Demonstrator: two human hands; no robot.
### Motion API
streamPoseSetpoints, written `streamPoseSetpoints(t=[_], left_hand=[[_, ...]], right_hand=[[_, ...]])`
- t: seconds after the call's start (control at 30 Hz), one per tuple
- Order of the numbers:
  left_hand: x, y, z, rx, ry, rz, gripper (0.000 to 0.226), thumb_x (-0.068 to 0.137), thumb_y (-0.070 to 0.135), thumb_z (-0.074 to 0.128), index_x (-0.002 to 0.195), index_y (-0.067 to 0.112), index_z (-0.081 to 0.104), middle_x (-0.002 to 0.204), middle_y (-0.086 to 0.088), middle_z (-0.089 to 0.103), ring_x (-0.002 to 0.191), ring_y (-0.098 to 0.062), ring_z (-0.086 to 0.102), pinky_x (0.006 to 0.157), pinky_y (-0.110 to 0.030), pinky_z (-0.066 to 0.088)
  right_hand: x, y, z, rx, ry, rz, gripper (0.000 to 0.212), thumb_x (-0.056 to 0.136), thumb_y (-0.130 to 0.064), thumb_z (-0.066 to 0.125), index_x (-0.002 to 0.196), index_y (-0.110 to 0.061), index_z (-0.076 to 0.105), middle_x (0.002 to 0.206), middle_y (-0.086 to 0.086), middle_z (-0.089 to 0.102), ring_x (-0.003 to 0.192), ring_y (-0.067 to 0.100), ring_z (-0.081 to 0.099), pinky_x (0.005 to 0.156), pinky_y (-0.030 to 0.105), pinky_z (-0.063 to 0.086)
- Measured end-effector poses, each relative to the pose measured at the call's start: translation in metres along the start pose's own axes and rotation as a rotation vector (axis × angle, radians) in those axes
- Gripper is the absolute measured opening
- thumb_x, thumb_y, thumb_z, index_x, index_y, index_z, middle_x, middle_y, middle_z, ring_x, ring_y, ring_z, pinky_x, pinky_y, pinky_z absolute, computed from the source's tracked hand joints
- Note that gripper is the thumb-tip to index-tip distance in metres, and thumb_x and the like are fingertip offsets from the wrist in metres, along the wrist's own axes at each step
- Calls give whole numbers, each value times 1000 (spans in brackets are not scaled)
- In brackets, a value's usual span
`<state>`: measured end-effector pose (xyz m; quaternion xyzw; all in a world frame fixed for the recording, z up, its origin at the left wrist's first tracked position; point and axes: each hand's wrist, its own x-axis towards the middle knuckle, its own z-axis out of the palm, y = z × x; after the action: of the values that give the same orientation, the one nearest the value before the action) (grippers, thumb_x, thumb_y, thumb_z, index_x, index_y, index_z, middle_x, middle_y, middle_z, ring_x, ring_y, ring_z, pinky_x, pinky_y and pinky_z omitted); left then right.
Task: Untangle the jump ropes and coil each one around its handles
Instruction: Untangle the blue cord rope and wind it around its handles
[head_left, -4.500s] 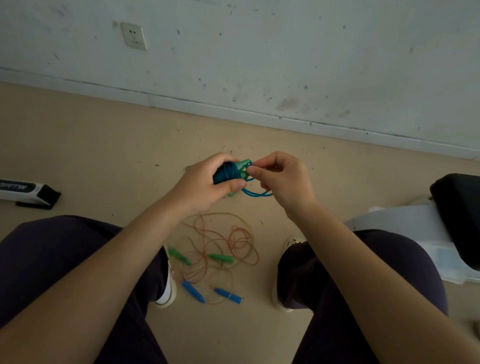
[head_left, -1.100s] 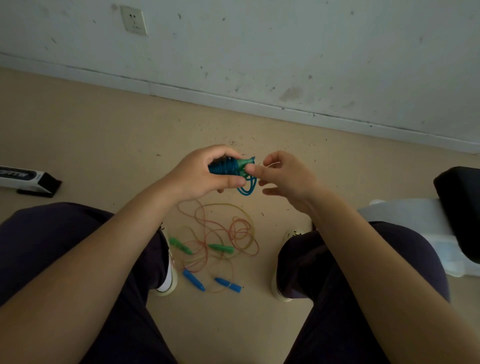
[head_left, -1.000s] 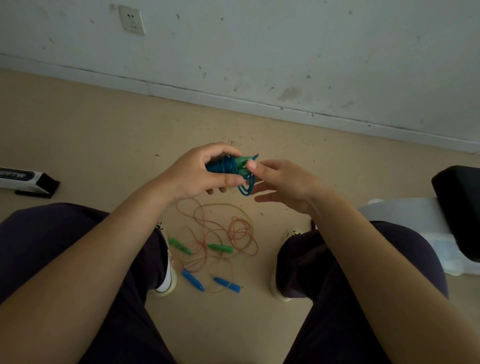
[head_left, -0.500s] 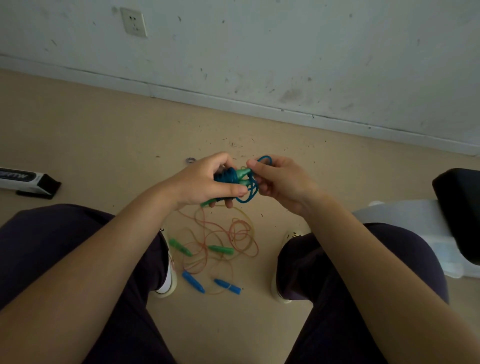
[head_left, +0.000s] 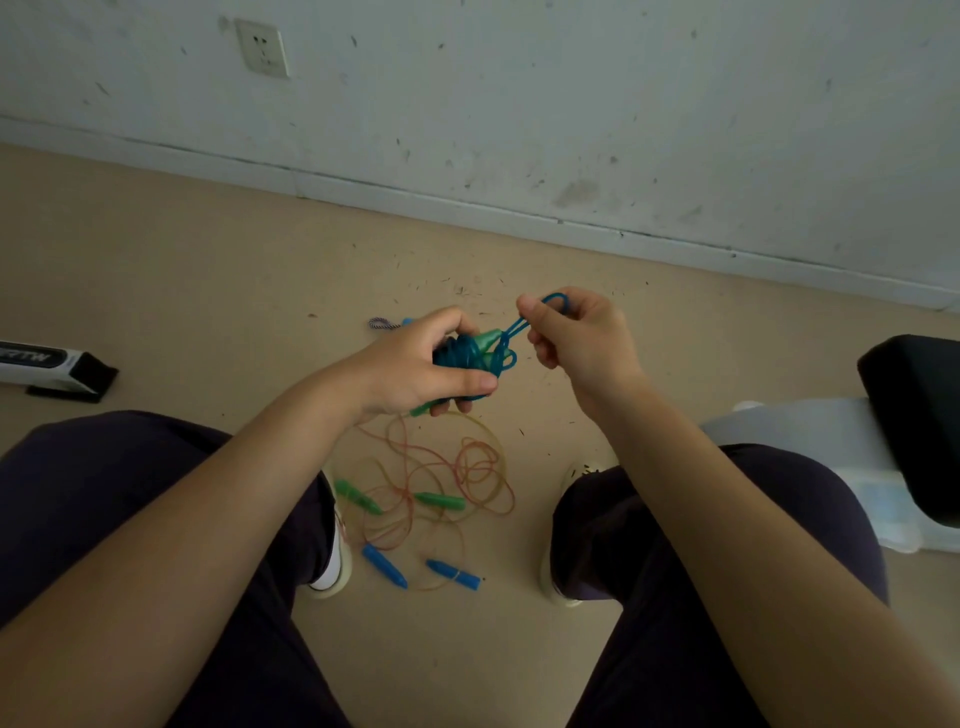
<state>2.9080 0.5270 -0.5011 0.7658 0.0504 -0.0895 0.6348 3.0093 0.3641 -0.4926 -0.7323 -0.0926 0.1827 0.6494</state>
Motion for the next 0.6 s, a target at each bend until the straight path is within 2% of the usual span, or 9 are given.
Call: streamPoseSetpoints(t=[0.13, 0.27, 0.33, 0.43, 0.5, 0.6], left_hand=[[0, 4, -2, -35, -29, -40, 20, 91, 14, 70, 100, 16, 52, 88, -13, 72, 67, -18, 64, 52, -28, 46], [-3, 1, -3, -77, -62, -37, 18, 92, 14, 69, 107, 15, 59, 80, -9, 70, 66, -19, 64, 52, -29, 48], [-4, 1, -1, -132, -51, -33, 16, 92, 12, 68, 107, 14, 63, 81, -11, 69, 68, -22, 66, 53, -30, 51], [-4, 2, -2, -205, -54, -48, 16, 91, 15, 67, 107, 12, 63, 82, -11, 70, 72, -27, 69, 56, -32, 54], [-5, 4, -2, -204, -96, -90, 30, 88, 22, 68, 115, 10, 61, 87, -12, 72, 77, -31, 71, 58, -33, 56], [-5, 4, 1, -158, -121, -159, 52, 83, 43, 75, 121, 10, 61, 91, -13, 73, 73, -33, 71, 63, -37, 57]], right_hand=[[-2, -1, 1, 60, 22, -4, 17, 90, -15, 69, 85, -1, 61, 59, 4, 54, 47, 12, 45, 47, 22, 39], [-5, 1, 6, 282, -173, 151, 11, 91, -11, 66, 81, -7, 63, 59, 0, 54, 52, 10, 47, 55, 20, 42], [-7, 2, 9, 284, -258, 177, 6, 87, -12, 68, 83, -7, 68, 66, 5, 55, 59, 13, 49, 65, 25, 42], [-8, 2, 12, 216, -288, 141, 9, 88, -13, 68, 83, -9, 74, 82, 17, 58, 74, 27, 46, 74, 36, 39], [-8, 2, 12, 168, -291, 92, 10, 88, -11, 68, 79, -10, 73, 82, 18, 59, 76, 30, 47, 76, 41, 39], [-10, 2, 13, 65, -314, 27, 11, 88, -10, 69, 77, -8, 67, 73, 13, 60, 66, 26, 51, 66, 33, 43]])
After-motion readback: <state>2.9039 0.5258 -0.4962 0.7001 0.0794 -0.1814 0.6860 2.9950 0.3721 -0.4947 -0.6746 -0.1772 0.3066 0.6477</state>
